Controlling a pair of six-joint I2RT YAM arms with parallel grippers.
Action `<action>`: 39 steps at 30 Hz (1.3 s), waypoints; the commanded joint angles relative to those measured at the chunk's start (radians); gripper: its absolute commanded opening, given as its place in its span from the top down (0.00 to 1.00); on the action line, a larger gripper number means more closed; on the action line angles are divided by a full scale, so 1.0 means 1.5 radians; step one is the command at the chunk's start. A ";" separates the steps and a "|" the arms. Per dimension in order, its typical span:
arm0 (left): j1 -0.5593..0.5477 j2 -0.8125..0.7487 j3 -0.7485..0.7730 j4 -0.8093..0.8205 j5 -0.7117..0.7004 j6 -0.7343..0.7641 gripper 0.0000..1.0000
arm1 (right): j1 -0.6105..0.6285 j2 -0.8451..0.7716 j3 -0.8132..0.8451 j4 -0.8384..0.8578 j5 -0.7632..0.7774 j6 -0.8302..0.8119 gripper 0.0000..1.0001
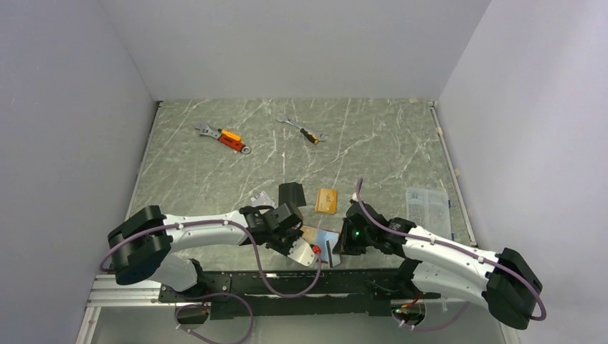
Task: Put the credit cards into the card holder
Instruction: Turn over the card slot in the card holder.
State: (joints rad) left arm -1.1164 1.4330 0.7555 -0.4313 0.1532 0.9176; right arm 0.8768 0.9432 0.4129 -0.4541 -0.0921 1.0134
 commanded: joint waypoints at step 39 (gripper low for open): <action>-0.042 0.160 0.201 -0.018 0.141 0.040 0.97 | -0.078 0.012 -0.111 0.226 -0.166 0.000 1.00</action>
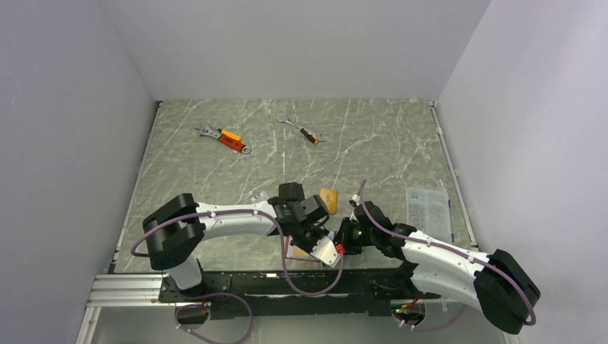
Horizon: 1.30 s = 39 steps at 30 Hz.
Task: Put the credit cards into the card holder
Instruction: Turn over the card slot in the card holder, then insert the credit card into the card holder.
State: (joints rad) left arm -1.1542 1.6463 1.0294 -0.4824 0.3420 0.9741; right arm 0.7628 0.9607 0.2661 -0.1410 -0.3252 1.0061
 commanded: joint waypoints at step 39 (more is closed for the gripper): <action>-0.018 -0.106 -0.051 0.020 -0.104 -0.005 0.99 | -0.033 0.028 0.036 0.032 -0.046 -0.025 1.00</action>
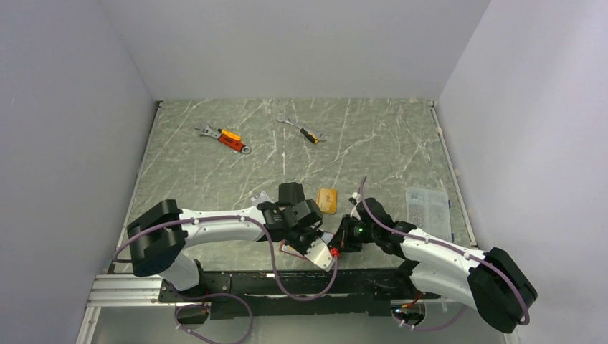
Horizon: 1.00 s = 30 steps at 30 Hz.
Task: Put the credit cards into the card holder
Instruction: Insert the credit card into the card holder.
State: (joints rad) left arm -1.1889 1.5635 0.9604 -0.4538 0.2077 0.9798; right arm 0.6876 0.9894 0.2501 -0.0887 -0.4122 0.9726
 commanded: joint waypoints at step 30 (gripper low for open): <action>0.163 -0.139 -0.133 0.014 0.034 0.038 0.91 | 0.069 0.120 0.175 -0.030 0.044 -0.031 1.00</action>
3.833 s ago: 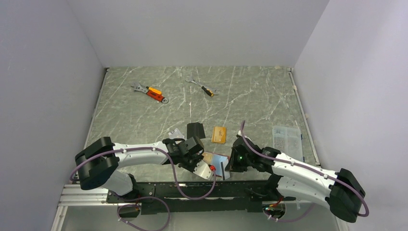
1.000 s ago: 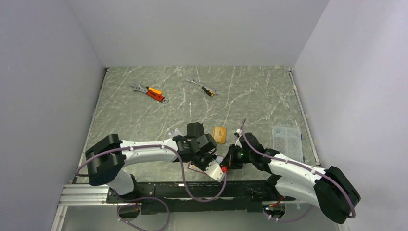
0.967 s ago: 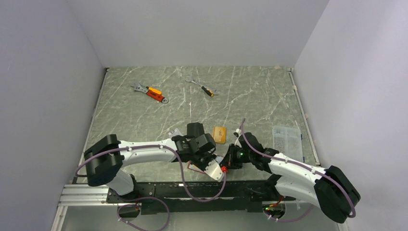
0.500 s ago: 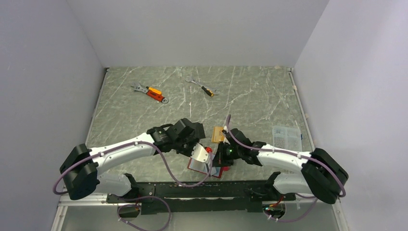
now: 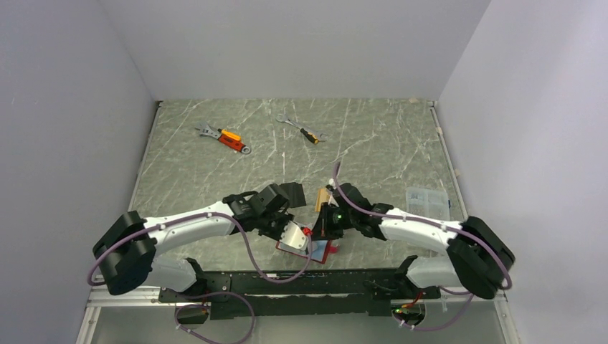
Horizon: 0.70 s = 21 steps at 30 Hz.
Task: Put the credit cards into the card holder
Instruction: Insert the credit card into the card holder.
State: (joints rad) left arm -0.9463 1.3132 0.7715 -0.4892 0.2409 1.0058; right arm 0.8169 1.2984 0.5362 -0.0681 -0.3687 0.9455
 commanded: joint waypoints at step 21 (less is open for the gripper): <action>-0.034 0.088 -0.068 0.072 -0.047 -0.010 0.99 | -0.035 -0.208 -0.145 -0.066 0.012 0.020 1.00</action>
State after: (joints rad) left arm -0.9844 1.4448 0.7063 -0.3756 0.1738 1.0225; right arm 0.7723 0.9810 0.3172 -0.1925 -0.3496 0.9722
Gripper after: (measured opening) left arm 0.026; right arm 0.009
